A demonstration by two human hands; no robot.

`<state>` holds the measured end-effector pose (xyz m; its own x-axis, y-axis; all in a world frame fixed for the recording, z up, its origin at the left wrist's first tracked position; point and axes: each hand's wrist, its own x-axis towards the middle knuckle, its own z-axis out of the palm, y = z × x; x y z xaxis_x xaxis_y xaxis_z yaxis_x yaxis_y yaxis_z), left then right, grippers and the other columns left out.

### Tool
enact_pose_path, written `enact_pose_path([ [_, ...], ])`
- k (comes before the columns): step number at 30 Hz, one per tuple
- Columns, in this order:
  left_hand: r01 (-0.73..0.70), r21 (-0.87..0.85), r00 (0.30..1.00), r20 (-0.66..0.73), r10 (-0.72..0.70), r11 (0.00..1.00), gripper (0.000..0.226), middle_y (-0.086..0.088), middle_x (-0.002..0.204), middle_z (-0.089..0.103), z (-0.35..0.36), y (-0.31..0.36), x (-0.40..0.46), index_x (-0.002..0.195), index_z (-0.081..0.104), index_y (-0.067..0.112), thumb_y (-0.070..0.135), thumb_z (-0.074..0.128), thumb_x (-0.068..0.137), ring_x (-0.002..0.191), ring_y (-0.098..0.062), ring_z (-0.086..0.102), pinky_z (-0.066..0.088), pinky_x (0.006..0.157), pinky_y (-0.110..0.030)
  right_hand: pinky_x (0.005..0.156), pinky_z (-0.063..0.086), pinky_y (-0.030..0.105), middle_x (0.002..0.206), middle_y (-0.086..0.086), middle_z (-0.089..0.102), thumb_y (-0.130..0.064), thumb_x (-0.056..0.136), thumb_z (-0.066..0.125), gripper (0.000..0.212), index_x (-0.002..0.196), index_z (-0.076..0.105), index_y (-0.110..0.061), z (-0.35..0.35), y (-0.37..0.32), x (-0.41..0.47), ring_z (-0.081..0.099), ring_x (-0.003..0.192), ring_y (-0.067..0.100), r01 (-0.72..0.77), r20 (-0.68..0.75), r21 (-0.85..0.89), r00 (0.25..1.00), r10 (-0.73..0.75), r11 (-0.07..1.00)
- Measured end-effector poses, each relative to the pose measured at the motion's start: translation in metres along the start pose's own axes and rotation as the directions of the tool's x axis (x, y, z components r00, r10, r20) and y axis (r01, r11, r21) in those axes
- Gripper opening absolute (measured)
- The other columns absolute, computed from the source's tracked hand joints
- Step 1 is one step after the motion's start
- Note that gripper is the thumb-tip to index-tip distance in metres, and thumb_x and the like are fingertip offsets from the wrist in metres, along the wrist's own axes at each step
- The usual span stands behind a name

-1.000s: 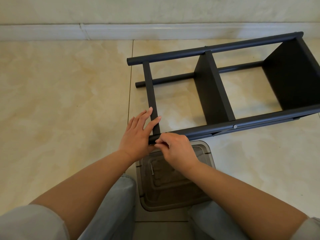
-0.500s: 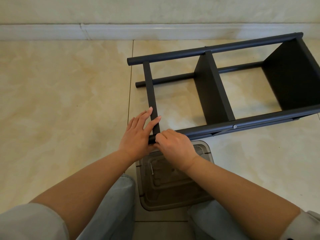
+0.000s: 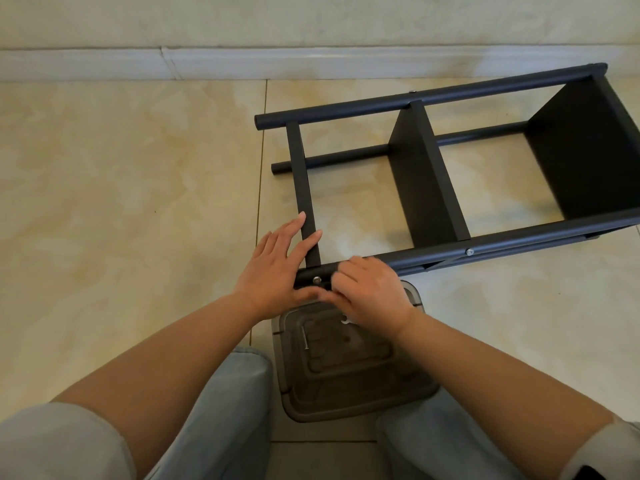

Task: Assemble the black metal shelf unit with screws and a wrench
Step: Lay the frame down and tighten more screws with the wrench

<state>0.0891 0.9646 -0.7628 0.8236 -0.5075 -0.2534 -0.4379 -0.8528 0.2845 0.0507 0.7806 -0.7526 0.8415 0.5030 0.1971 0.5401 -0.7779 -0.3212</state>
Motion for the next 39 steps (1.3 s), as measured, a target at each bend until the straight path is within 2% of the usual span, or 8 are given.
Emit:
enact_pose_path([
  [2,-0.006,-0.006,1.000,0.005,0.007,1.000,0.090,-0.001,0.158,-0.010,0.000,-0.002,0.000,0.151,0.005,0.029,0.080,0.019,0.078,0.145,-0.021,-0.003,0.000,0.115,-0.034,0.053,0.035,0.015,0.065,-0.004,0.054,-0.036,0.088,0.053,0.030,0.067,0.058,-0.016,0.006,-0.005,-0.025,0.046,0.056,0.006,-0.047,-0.003,0.133,0.999,0.048,0.990],
  [4,0.000,-0.022,1.000,0.004,0.000,1.000,0.084,0.000,0.158,-0.011,0.000,-0.002,-0.001,0.151,0.006,0.029,0.074,0.018,0.081,0.145,-0.021,-0.003,0.001,0.115,-0.035,0.057,0.038,0.016,0.072,-0.007,0.052,-0.038,0.092,0.049,0.029,0.075,0.060,-0.017,0.015,-0.017,-0.042,0.045,0.062,0.003,-0.219,0.199,0.204,0.964,0.179,0.954],
  [7,0.003,-0.050,1.000,-0.006,-0.003,0.999,0.086,-0.001,0.159,-0.007,-0.002,0.000,-0.001,0.151,0.010,0.029,0.073,0.014,0.077,0.145,-0.022,0.001,0.005,0.116,-0.037,0.080,0.047,0.029,0.106,-0.002,0.055,-0.036,0.097,0.047,0.027,0.112,0.058,-0.017,0.030,-0.017,-0.049,0.057,0.095,0.015,-0.402,0.644,-0.003,0.700,0.309,0.916],
  [9,0.004,-0.053,1.000,0.000,-0.004,0.999,0.086,0.000,0.159,-0.006,-0.002,0.000,-0.001,0.151,0.011,0.030,0.073,0.014,0.077,0.145,-0.021,0.001,0.005,0.116,-0.037,0.086,0.046,0.034,0.122,0.007,0.054,-0.024,0.097,0.048,0.029,0.123,0.054,-0.013,0.037,-0.015,-0.050,0.056,0.108,0.024,-0.377,0.771,-0.158,0.530,0.352,0.913],
  [11,0.005,-0.050,1.000,0.004,-0.005,0.999,0.085,0.000,0.158,-0.007,-0.002,0.000,-0.001,0.151,0.010,0.030,0.073,0.014,0.077,0.145,-0.021,0.001,0.005,0.116,-0.037,0.089,0.046,0.035,0.128,0.013,0.051,-0.011,0.097,0.045,0.032,0.128,0.051,-0.008,0.047,-0.017,-0.053,0.054,0.114,0.028,-0.333,0.789,-0.241,0.480,0.384,0.912],
  [18,0.003,-0.063,1.000,0.005,-0.003,0.998,0.082,0.000,0.158,-0.008,-0.002,0.000,-0.002,0.151,0.009,0.030,0.070,0.017,0.080,0.145,-0.022,0.002,0.005,0.115,-0.036,0.095,0.045,0.037,0.132,0.020,0.044,-0.006,0.094,0.047,0.039,0.133,0.043,-0.001,0.058,0.008,-0.049,0.048,0.118,0.031,-0.154,0.696,-0.325,0.629,0.347,0.933],
  [23,0.015,-0.072,1.000,0.011,-0.014,0.997,0.077,0.001,0.158,-0.010,-0.003,0.001,-0.002,0.150,0.008,0.031,0.065,0.029,0.084,0.145,-0.020,-0.001,0.002,0.115,-0.034,0.095,0.045,0.036,0.134,0.019,0.043,-0.008,0.095,0.046,0.039,0.134,0.043,-0.002,0.074,0.021,-0.051,0.049,0.119,0.029,-0.150,0.705,-0.311,0.626,0.334,0.939],
  [39,0.024,-0.065,1.000,0.011,-0.024,0.998,0.083,0.003,0.158,-0.012,0.000,0.001,0.000,0.150,0.006,0.034,0.073,0.015,0.077,0.145,-0.019,-0.001,0.000,0.111,-0.030,0.091,0.046,0.035,0.131,0.017,0.047,-0.007,0.095,0.045,0.034,0.129,0.048,-0.006,0.079,0.025,-0.058,0.053,0.114,0.027,-0.227,0.694,-0.287,0.620,0.365,0.931],
])
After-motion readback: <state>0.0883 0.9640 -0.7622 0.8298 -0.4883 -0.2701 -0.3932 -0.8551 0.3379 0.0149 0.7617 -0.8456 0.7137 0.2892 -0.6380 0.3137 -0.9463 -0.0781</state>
